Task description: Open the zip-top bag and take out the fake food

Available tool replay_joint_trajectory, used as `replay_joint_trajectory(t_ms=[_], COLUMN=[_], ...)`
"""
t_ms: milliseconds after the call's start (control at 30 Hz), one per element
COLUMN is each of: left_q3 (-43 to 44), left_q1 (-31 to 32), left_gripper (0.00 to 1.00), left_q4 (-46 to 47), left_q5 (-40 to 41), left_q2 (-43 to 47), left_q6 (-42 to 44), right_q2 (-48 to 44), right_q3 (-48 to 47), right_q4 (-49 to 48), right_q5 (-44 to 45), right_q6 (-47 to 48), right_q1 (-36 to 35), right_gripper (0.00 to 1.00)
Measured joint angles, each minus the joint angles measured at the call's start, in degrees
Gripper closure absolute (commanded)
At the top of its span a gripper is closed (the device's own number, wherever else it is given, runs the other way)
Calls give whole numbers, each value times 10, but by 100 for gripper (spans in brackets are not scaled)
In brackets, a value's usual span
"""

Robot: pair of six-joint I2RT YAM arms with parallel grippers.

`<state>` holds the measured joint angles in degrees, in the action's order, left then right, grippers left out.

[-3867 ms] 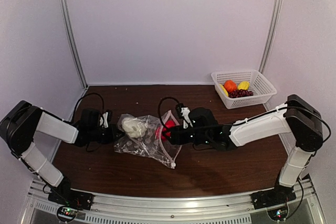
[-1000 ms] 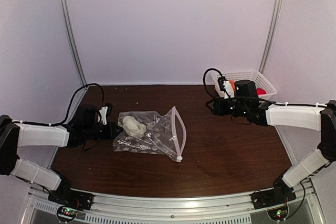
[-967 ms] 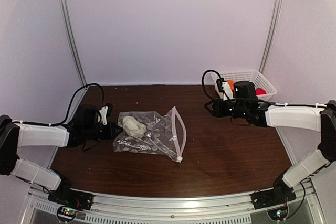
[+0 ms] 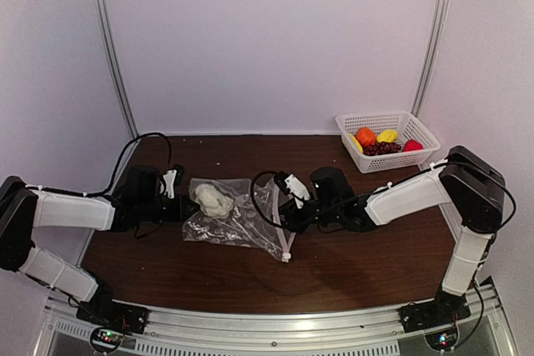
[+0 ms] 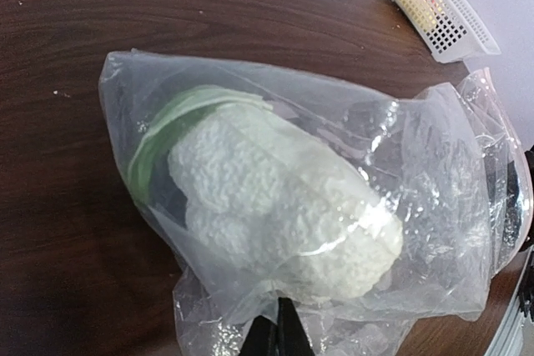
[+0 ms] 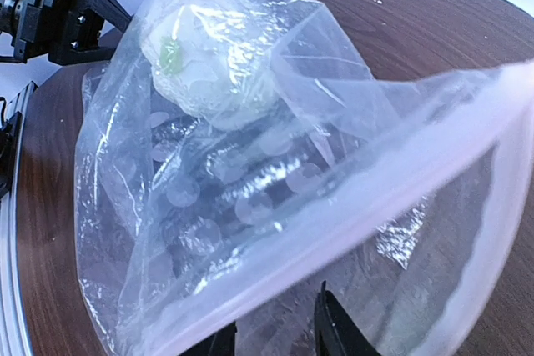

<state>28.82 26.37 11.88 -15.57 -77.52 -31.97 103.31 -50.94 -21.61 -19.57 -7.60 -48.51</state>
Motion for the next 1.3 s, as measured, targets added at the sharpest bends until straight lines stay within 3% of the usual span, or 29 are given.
replay_joint_trajectory(t_ms=[67,200,400,633,767,833,1033,1133,1300], left_q3=[5,10,9,9,26,46,78,78,85], left_q1=[0,-2,-52,-92,-95,-95,-93,-81,-48], left_gripper=[97,83,50,38,36,43,84,99,100], left_q4=[0,0,2,20,40,59,142,154,150], left_q5=[-2,-5,-31,-32,-34,-42,-97,-118,-146], left_q2=[-1,-2,3,-1,-51,-89,-181,-188,-188], left_q6=[0,-1,-28,-56,-67,-71,-89,-83,-61], right_q2=[14,39,69,86,92,93,94,99,110], right_q3=[-11,-20,-20,-20,-19,-19,-19,-22,-34], right_q4=[-7,-21,-56,-82,-92,-99,-116,-121,-139], right_q5=[4,14,16,16,16,16,17,19,25], right_q6=[15,44,78,98,107,111,123,129,139], right_q1=[-7,-11,-12,-12,-12,-12,-12,-12,-12], right_gripper=[58,52,37,26,23,21,16,13,9])
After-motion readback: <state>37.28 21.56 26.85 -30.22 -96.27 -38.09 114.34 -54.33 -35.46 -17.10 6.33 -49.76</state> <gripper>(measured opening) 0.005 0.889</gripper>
